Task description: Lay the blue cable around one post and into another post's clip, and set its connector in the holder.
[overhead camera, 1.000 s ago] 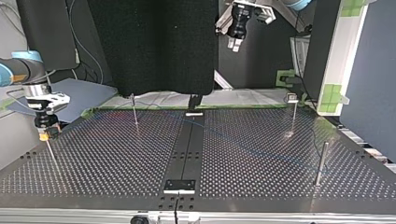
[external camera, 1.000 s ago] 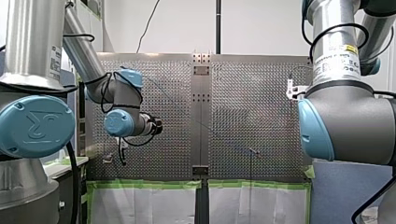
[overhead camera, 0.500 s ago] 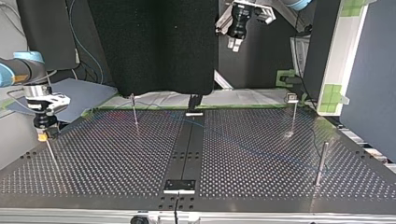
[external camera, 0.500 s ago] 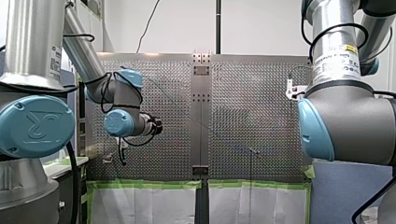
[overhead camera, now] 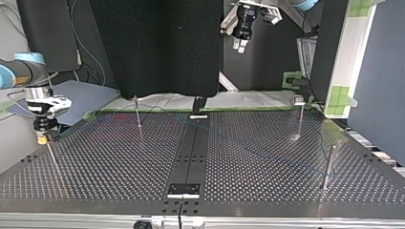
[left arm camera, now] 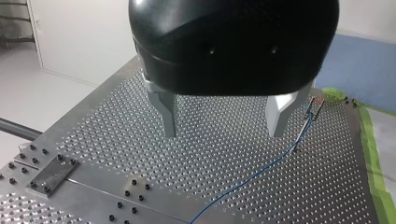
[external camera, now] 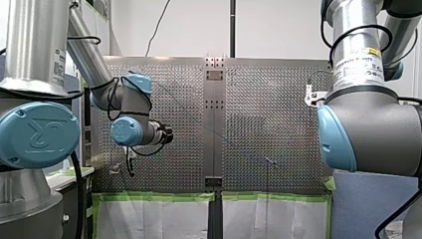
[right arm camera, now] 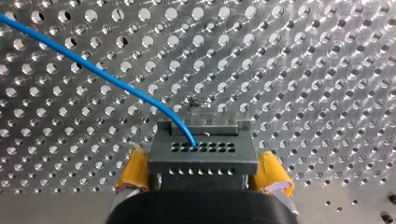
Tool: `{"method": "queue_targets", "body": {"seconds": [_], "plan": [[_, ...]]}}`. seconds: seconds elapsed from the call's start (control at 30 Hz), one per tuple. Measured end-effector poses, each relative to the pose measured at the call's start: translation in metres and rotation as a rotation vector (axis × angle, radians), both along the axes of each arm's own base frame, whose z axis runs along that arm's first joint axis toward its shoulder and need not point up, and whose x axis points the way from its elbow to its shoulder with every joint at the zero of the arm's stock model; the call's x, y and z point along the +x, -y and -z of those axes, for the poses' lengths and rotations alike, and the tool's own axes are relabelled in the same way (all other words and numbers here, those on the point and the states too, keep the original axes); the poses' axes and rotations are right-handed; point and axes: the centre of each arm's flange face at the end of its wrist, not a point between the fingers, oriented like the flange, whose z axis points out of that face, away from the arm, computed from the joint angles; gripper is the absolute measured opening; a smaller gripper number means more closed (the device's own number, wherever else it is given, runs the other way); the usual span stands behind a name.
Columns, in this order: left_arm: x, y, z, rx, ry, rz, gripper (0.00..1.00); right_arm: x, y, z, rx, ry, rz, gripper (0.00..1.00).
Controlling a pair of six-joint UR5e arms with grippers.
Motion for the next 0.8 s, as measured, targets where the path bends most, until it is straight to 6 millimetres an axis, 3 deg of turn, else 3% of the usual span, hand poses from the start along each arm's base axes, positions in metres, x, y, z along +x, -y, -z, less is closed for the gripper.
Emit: {"method": "queue_targets", "body": {"seconds": [0.8], "plan": [[0.001, -0.001, 0.000, 0.001, 0.000, -0.004, 0.93, -0.017, 0.001, 0.003, 0.037, 0.010, 0.175, 1.00]]}}
